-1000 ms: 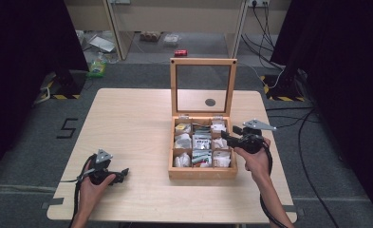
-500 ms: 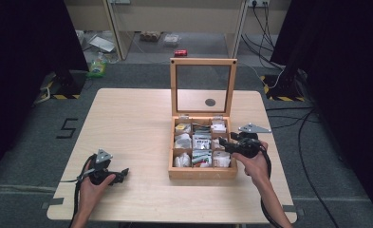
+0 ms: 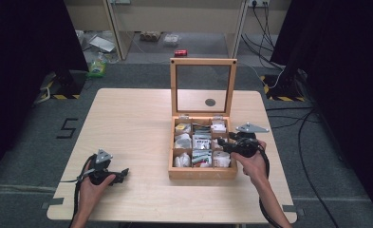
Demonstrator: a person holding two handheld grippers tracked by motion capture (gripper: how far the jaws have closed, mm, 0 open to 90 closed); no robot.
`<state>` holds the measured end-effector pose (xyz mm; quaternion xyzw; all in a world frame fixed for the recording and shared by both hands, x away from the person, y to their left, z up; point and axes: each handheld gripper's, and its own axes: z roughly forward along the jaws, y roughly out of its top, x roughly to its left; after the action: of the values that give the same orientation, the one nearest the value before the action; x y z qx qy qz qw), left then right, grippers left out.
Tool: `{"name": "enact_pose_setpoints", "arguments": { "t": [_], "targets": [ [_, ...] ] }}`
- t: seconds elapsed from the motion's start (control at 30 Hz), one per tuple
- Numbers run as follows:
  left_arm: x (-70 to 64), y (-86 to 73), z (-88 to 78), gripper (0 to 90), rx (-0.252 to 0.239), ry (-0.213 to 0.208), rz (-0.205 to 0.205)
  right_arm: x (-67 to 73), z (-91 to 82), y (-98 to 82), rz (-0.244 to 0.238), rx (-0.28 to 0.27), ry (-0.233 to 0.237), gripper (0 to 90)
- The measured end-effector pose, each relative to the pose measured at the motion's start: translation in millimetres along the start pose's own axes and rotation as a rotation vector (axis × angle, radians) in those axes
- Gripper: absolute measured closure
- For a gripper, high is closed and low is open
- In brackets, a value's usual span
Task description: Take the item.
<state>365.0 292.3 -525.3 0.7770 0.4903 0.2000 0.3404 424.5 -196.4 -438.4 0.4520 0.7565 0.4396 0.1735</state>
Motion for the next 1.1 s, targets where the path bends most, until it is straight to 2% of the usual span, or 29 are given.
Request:
{"name": "enact_pose_setpoints", "arguments": {
  "t": [0.33,0.63,1.03,1.1],
  "targets": [
    [0.1,0.1,0.1,0.0,0.0,-0.001,0.001,-1.0,6.8,-3.0,-0.002,0.026,-0.008,42.1],
    [0.1,0.1,0.0,0.0,0.0,-0.001,0.002,2.4,14.4,-4.3,-0.04,0.054,-0.037,48.0],
    [-0.4,-0.1,-0.2,0.0,-0.001,0.003,0.003,4.7,24.3,-7.4,-0.039,0.096,-0.032,53.0],
    [-0.3,-0.1,-0.2,0.0,-0.001,0.002,0.002,5.8,28.4,-8.8,-0.046,0.109,-0.028,58.4]
  ]
}}
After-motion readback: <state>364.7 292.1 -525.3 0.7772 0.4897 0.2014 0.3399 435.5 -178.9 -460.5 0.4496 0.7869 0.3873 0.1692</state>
